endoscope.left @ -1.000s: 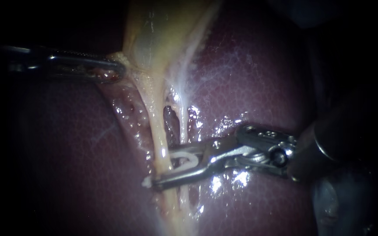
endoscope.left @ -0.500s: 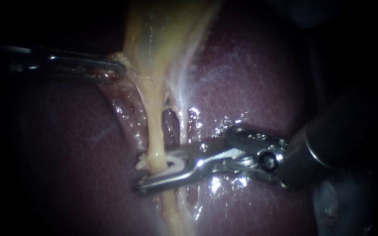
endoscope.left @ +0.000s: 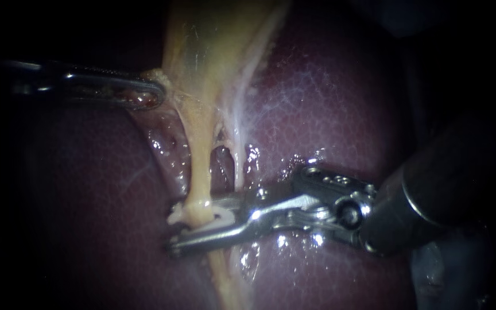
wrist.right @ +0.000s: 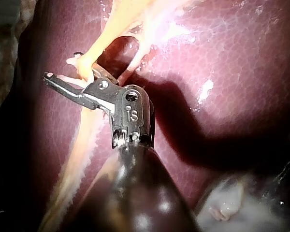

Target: Clipping second clip left tube

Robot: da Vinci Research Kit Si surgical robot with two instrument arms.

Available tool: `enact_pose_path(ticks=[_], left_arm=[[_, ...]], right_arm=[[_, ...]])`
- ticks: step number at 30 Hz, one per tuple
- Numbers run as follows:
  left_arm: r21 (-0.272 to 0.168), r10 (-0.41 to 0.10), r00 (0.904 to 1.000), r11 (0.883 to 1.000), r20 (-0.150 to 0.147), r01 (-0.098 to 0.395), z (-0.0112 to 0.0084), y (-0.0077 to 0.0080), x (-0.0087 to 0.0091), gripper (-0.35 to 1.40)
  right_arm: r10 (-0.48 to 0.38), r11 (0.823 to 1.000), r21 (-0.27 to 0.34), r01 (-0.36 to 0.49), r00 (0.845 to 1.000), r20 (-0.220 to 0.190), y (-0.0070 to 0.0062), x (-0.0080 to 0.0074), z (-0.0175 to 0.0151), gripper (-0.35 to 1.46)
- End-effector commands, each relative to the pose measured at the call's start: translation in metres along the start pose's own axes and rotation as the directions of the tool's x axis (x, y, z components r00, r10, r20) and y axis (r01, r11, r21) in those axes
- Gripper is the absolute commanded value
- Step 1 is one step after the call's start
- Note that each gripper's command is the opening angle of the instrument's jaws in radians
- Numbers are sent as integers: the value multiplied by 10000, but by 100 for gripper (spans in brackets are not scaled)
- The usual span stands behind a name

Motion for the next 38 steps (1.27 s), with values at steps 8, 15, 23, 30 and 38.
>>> enact_pose_path(ticks=[8,15,23,30,38], left_arm=[[-8,2,10000,10000,1,-2,0,0,1,-35],[-12,6,10000,10000,1,-6,1,-1,2,-35],[-13,7,10000,10000,1,-7,1,-1,2,-35],[-15,7,10000,10000,1,-7,1,-1,2,-35],[-17,7,10000,10000,2,-7,1,-1,2,-35]], right_arm=[[119,9999,23,-119,9999,22,5,-1,-4,21],[639,9979,70,-639,9979,62,6,-1,-5,-9],[670,9977,-74,-670,9978,27,8,-1,-7,-35],[671,9977,-79,-671,9977,23,9,-1,-7,-35],[672,9977,-85,-672,9977,17,10,-1,-7,-35]])
